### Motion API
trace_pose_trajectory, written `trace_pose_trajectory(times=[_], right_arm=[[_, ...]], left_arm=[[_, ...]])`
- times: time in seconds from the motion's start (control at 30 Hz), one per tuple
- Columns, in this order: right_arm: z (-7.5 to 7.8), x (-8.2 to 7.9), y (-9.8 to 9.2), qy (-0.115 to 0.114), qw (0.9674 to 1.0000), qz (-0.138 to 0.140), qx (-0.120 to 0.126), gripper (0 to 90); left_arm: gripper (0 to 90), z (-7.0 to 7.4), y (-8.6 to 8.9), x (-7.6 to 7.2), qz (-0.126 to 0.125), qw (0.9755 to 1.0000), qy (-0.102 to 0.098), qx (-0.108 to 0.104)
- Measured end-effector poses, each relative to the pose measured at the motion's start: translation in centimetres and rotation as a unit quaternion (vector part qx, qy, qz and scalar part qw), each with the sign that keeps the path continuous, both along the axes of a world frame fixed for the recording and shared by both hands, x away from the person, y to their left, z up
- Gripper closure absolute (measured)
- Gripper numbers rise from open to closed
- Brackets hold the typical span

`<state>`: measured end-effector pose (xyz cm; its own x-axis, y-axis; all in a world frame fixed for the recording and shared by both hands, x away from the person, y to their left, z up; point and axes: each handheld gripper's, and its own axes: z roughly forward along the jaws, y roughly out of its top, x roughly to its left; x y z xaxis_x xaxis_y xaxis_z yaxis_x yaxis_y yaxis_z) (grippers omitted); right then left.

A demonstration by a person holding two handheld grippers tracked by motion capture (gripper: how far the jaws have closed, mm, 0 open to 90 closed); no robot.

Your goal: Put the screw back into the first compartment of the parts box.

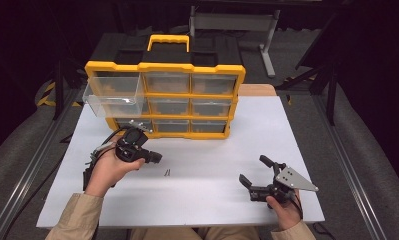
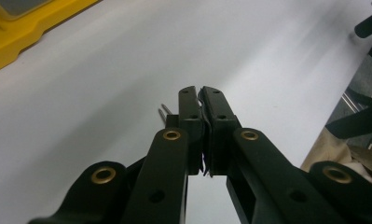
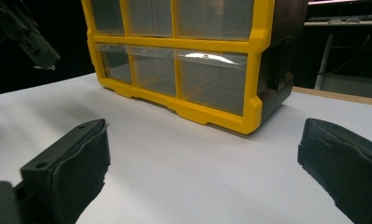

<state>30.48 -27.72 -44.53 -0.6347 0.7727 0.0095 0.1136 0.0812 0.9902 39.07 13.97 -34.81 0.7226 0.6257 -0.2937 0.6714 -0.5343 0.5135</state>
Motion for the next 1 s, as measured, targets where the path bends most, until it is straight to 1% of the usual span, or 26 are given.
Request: trace_pose_trajectory(times=[0.07, 0.17, 0.23, 0.3, 0.33, 0.37, 0.4, 0.43, 0.47, 0.5, 0.6, 0.63, 0.67, 0.73, 0.83, 0.9, 0.97, 1.0], right_arm=[[0.0, 0.0, 0.0, 0.0, 1.0, 0.0, 0.0, 2.6], [0.0, 0.0, 0.0, 0.0, 1.0, 0.001, 0.0, 2.6], [0.0, 0.0, 0.0, 0.0, 1.0, 0.001, 0.0, 2.6], [0.0, 0.0, 0.0, -0.001, 1.0, 0.0, 0.0, 2.6], [0.0, 0.0, 0.0, -0.001, 1.0, 0.001, 0.0, 2.5], [0.0, 0.0, 0.0, 0.0, 1.0, 0.001, 0.0, 2.6], [0.0, 0.0, 0.0, 0.0, 1.0, 0.001, 0.001, 2.6], [0.0, 0.0, 0.0, 0.0, 1.0, 0.001, 0.0, 2.5], [0.0, -0.1, 0.1, 0.0, 1.0, 0.001, 0.0, 2.6], [0.0, -0.1, 0.1, 0.0, 1.0, 0.001, 0.0, 2.5], [0.0, -0.1, 0.1, 0.0, 1.0, 0.002, 0.001, 2.5], [0.0, -0.1, 0.1, 0.0, 1.0, 0.001, 0.0, 2.5], [0.0, -0.1, 0.1, 0.0, 1.0, 0.001, 0.0, 2.5], [0.1, 0.0, 0.0, -0.002, 1.0, 0.002, -0.002, 2.5], [0.1, 0.0, 0.1, -0.001, 1.0, 0.001, 0.001, 2.5], [0.1, 0.0, 0.1, 0.0, 1.0, 0.001, 0.002, 2.6], [0.1, -0.1, 0.0, 0.0, 1.0, 0.001, 0.002, 2.5], [0.1, -0.1, 0.0, 0.0, 1.0, 0.001, 0.002, 2.5]], left_arm=[[88.0, 0.5, -0.2, -0.1, -0.005, 1.0, 0.004, -0.002], [87.9, 1.4, -0.5, -0.2, -0.013, 0.9999, 0.007, 0.006], [88.0, 1.6, -0.7, -0.3, -0.012, 0.9999, 0.01, 0.006], [88.0, 2.3, -1.0, -0.4, -0.018, 0.9997, 0.009, 0.012], [88.0, 2.6, -1.2, -0.5, -0.019, 0.9996, 0.014, 0.012], [87.9, 3.1, -1.5, -0.6, -0.025, 0.9995, 0.015, 0.01], [88.0, 3.4, -1.6, -0.6, -0.03, 0.9994, 0.014, 0.012], [88.0, 3.8, -1.8, -0.6, -0.032, 0.9992, 0.021, 0.01], [87.9, 4.1, -1.9, -0.6, -0.034, 0.9992, 0.021, 0.01], [87.9, 4.5, -1.9, -0.6, -0.033, 0.9992, 0.02, 0.014], [88.0, 5.7, -2.2, -0.6, -0.035, 0.999, 0.022, 0.014], [88.0, 5.7, -2.2, -0.6, -0.035, 0.999, 0.022, 0.014], [88.0, 6.3, -2.3, -0.6, -0.036, 0.999, 0.02, 0.017], [87.9, 7.5, -2.4, -0.5, -0.04, 0.9989, 0.022, 0.014], [88.0, 9.0, -2.5, -0.3, -0.041, 0.9988, 0.023, 0.014], [87.9, 10.2, -2.5, -0.1, -0.039, 0.9989, 0.019, 0.018], [88.0, 11.2, -2.5, 0.0, -0.038, 0.999, 0.02, 0.016], [88.0, 11.9, -2.6, 0.1, -0.038, 0.9989, 0.018, 0.02]])
